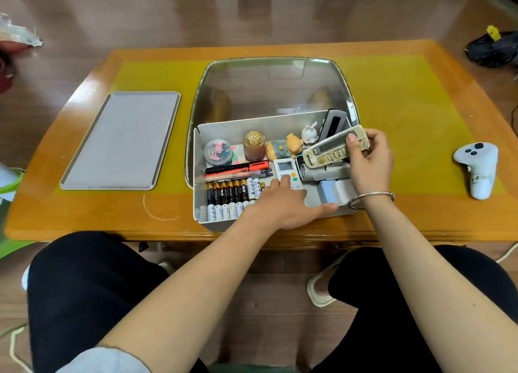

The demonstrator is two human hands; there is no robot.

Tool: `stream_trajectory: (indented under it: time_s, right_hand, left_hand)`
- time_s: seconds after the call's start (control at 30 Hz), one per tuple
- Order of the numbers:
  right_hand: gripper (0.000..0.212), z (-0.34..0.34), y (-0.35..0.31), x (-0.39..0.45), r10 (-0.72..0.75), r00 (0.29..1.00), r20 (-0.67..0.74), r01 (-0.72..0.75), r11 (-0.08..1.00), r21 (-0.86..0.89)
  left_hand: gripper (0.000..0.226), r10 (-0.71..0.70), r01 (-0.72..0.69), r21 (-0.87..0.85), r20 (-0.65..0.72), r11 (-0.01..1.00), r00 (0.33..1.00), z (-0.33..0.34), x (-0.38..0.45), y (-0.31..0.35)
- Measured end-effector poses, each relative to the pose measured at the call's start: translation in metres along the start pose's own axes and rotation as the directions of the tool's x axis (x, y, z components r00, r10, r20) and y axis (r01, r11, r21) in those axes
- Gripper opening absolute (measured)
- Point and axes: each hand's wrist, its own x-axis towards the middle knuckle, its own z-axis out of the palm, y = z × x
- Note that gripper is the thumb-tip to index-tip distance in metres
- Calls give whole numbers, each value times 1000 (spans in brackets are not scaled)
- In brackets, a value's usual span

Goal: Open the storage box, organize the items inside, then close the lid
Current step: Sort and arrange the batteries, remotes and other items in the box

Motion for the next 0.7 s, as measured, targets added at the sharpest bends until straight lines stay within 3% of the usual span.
stream_trajectory:
  time_s: [0.53,0.7]
  right_hand:
    - [22,1,3,-1,9,1000,-10,-9,1000,8]
    - [22,1,2,-2,8,1000,-12,-8,1000,1]
  left_hand:
    - [117,25,-17,-83,106,996,994,-2,4,-8]
    - [109,36,-21,-131,112,991,993,-2,4,-11]
